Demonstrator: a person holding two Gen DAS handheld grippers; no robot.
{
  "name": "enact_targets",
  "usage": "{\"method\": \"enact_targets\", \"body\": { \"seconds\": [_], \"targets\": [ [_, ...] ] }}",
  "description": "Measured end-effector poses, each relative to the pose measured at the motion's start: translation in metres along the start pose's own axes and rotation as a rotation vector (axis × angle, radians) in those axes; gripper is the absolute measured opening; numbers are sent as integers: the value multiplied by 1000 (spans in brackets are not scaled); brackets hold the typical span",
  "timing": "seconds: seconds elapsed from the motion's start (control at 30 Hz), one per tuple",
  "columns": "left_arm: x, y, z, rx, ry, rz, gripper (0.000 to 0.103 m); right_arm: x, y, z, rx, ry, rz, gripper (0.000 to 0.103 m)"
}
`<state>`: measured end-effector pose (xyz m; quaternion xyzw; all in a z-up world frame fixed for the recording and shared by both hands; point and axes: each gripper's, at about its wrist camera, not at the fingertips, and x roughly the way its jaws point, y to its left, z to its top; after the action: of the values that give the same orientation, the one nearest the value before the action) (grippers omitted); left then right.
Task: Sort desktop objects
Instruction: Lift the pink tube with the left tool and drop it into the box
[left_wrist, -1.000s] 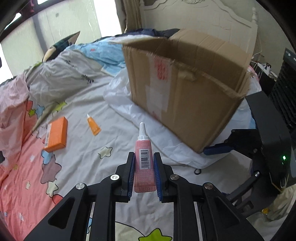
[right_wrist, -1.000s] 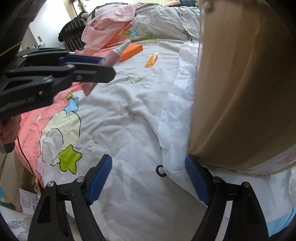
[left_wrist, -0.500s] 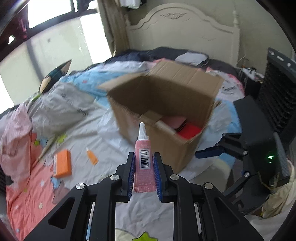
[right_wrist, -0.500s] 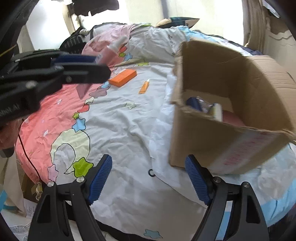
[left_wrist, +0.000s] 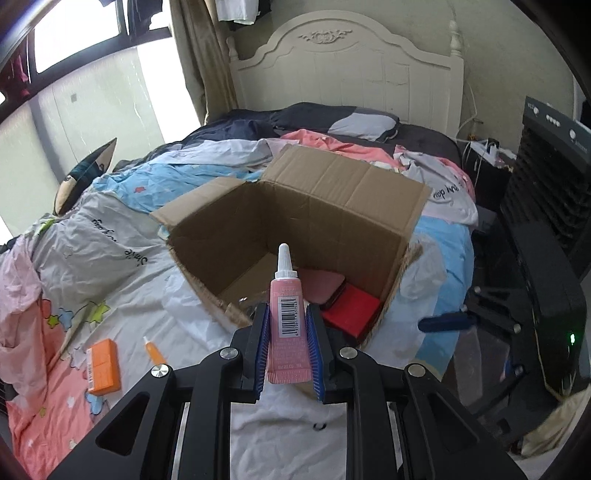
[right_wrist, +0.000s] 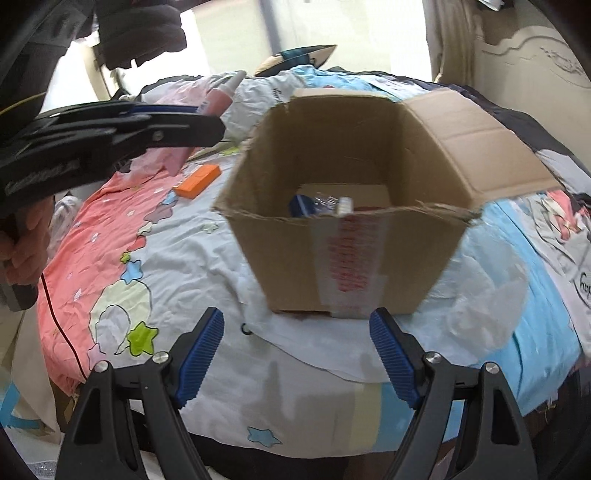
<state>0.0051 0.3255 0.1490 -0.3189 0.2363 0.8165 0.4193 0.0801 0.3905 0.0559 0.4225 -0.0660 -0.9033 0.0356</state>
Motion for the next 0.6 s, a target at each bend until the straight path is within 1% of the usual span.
{"method": "enact_targets", "body": {
  "seconds": [0.07, 0.13, 0.17, 0.2, 0.27, 0.37, 0.4, 0.47, 0.6],
  "targets": [
    [6, -4, 2, 3, 4, -12, 20, 0, -4, -1, 9, 3, -10, 78],
    [12, -5, 3, -2, 11, -5, 25, 1, -8, -2, 17, 4, -13, 78],
    [13, -4, 3, -8, 14, 1, 41, 1, -8, -2, 19, 4, -12, 79],
    [14, -2, 2, -18, 12, 22, 70, 2, -8, -2, 19, 6, -11, 78],
    [12, 3, 0, -32, -21, 109, 92, 5, -7, -1, 19, 9, -7, 78],
    [7, 14, -7, -49, -25, 165, 95, 8, -3, 0, 5, 17, 4, 78],
    [5, 19, -12, -60, -23, 180, 99, 10, 1, 0, -4, 20, 11, 78],
    [0, 29, -21, -82, -21, 210, 102, 14, 10, 1, -21, 27, 23, 78],
    [-10, 51, -42, -130, -7, 269, 103, 22, 30, 2, -59, 33, 48, 78]
  ]
}}
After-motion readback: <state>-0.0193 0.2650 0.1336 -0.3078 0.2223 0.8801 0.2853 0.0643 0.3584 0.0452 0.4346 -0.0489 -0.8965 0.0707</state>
